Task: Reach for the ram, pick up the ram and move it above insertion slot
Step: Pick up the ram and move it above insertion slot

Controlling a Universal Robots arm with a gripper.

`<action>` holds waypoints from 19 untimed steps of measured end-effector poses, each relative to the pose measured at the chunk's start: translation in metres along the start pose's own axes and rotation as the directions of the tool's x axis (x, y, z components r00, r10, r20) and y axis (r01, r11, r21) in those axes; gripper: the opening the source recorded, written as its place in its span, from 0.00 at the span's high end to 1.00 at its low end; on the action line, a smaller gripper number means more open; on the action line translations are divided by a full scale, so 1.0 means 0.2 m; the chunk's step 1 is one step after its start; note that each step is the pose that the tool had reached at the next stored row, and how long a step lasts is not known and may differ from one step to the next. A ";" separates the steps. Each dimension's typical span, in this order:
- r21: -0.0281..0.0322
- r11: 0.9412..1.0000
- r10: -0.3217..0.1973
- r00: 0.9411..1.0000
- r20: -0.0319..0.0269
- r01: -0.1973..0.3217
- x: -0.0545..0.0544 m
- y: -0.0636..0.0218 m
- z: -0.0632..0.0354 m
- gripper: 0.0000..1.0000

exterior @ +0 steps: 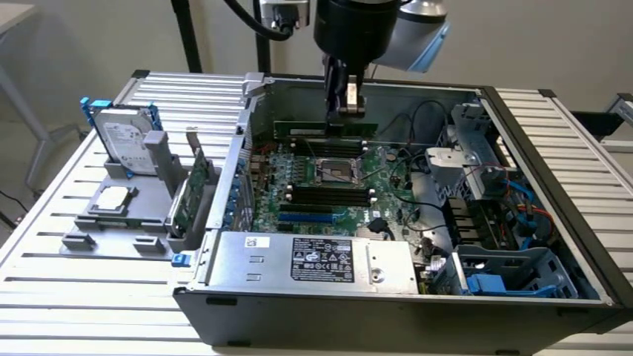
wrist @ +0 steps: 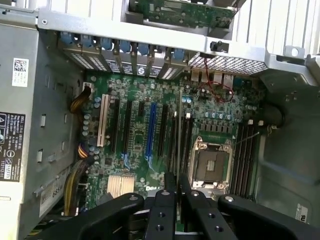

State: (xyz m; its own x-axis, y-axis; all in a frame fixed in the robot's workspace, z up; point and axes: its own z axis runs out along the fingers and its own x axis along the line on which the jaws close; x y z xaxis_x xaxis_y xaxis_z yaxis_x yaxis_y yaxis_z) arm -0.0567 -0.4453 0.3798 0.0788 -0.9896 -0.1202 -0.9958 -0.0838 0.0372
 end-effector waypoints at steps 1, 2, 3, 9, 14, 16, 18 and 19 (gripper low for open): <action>0.001 1.000 0.006 1.000 0.000 -0.006 0.00 -0.006 0.007 0.86; 0.002 1.000 0.013 1.000 0.000 -0.013 0.00 -0.011 0.013 0.86; 0.002 1.000 0.019 1.000 0.001 -0.019 0.00 -0.016 0.018 0.86; 0.006 0.999 0.051 0.999 0.002 -0.051 -0.01 -0.046 0.028 0.86; 0.007 0.998 0.059 0.998 0.002 -0.059 -0.03 -0.091 0.030 0.86; 0.007 0.998 0.060 0.998 0.002 -0.060 -0.04 -0.111 0.030 0.86; 0.007 0.998 0.060 0.998 0.002 -0.060 -0.05 -0.136 0.031 0.86; 0.007 0.998 0.060 0.998 0.002 -0.060 -0.06 -0.152 0.030 0.86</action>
State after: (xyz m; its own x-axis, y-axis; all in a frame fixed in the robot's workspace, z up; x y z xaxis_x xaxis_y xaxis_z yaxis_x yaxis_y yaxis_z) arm -0.0277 -0.4311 0.3740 0.0184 -0.9926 -0.1200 -0.9990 -0.0230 0.0371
